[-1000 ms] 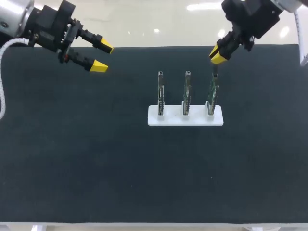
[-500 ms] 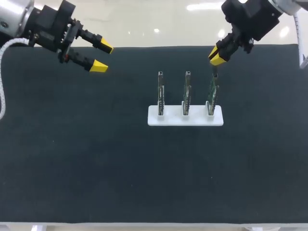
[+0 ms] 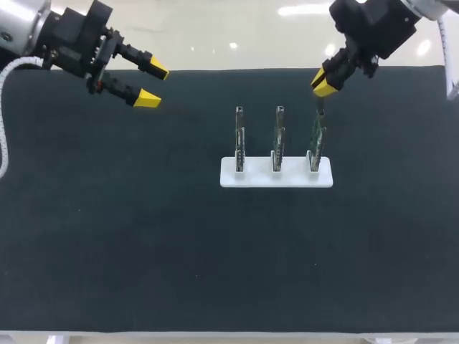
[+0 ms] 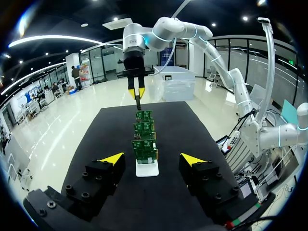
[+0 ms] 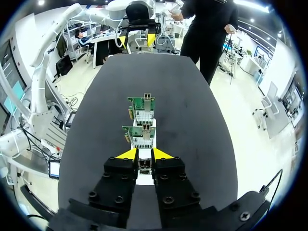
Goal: Pick up the optical module with the left hand, and insert it into the network port with the right hand.
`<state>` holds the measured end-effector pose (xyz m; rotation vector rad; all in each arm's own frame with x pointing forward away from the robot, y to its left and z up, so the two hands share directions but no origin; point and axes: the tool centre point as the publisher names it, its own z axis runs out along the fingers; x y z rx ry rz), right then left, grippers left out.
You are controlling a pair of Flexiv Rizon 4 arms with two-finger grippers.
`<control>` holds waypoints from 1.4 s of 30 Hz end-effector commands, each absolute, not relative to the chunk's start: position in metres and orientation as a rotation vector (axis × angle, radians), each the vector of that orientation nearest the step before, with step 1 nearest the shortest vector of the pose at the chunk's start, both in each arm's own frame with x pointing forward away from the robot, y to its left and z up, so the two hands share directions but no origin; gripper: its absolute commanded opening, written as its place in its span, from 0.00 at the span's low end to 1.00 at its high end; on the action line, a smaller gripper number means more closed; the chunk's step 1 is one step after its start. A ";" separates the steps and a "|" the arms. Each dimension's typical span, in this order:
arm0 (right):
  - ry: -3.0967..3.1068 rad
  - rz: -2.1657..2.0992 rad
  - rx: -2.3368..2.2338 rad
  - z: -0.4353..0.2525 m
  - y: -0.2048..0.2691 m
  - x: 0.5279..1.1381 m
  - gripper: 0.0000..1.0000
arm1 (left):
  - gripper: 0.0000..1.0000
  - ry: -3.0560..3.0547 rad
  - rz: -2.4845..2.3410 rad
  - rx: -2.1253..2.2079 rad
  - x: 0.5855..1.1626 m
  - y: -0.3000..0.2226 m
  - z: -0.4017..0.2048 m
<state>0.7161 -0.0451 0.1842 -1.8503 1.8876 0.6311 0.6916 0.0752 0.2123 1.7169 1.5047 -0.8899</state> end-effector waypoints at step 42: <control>1.893 0.635 -1.849 0.185 -0.046 0.714 0.00 | 1.00 1.508 -0.889 1.720 0.692 0.075 0.213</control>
